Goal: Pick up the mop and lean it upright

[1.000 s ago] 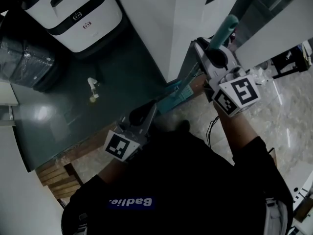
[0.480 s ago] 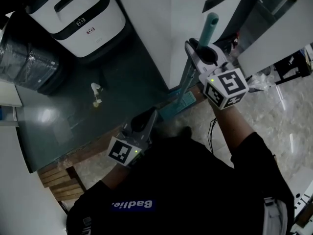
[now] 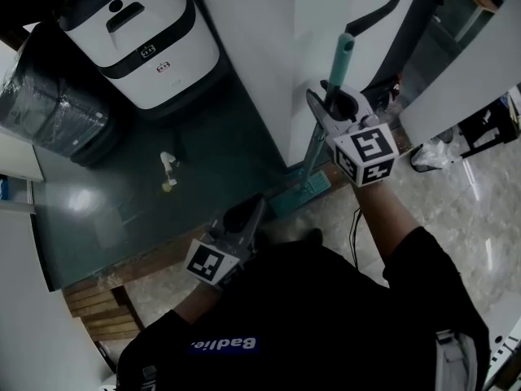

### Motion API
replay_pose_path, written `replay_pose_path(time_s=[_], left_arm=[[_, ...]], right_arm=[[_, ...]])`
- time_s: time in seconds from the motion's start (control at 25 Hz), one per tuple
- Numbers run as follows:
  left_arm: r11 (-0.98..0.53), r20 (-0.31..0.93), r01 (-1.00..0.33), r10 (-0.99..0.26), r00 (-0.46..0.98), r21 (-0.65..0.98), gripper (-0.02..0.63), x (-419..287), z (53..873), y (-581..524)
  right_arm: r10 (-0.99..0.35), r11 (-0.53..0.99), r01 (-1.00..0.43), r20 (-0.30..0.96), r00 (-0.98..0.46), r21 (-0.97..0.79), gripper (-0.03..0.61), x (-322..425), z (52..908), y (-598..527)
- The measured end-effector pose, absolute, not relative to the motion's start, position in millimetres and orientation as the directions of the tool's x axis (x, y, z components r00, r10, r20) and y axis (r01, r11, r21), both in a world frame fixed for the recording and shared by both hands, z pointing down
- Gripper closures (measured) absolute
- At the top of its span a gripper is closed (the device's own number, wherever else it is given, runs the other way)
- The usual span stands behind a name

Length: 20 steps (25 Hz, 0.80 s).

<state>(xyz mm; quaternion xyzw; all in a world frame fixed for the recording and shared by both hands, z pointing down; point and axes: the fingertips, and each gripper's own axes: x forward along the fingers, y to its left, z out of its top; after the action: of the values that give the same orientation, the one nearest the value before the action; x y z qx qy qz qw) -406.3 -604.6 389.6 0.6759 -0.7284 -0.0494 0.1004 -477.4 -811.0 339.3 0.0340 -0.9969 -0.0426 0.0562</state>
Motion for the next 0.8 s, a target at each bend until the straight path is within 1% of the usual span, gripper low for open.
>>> replay_pose_path(time_s=[0.04, 0.16, 0.28, 0.8], left_arm=[[0.082, 0.08, -0.975, -0.995, -0.067, 0.208, 0.594, -406, 389, -604], [0.085, 0.081, -0.974, -0.994, -0.07, 0.209, 0.594, -406, 389, -602], [0.086, 0.08, -0.974, -0.994, -0.071, 0.21, 0.594, -404, 390, -600], [0.069, 0.064, -0.974, -0.996, -0.056, 0.215, 0.594, -402, 388, -588]], right_arm=[[-0.074, 0.994, -0.064, 0.114, -0.991, 0.094, 0.436, -478, 342, -811], [-0.079, 0.992, -0.065, 0.131, -0.988, 0.109, 0.432, -479, 348, -809], [-0.082, 0.991, -0.065, 0.145, -0.986, 0.116, 0.406, -477, 355, -808], [-0.118, 0.988, -0.095, 0.201, -0.973, 0.121, 0.394, -467, 376, -804]])
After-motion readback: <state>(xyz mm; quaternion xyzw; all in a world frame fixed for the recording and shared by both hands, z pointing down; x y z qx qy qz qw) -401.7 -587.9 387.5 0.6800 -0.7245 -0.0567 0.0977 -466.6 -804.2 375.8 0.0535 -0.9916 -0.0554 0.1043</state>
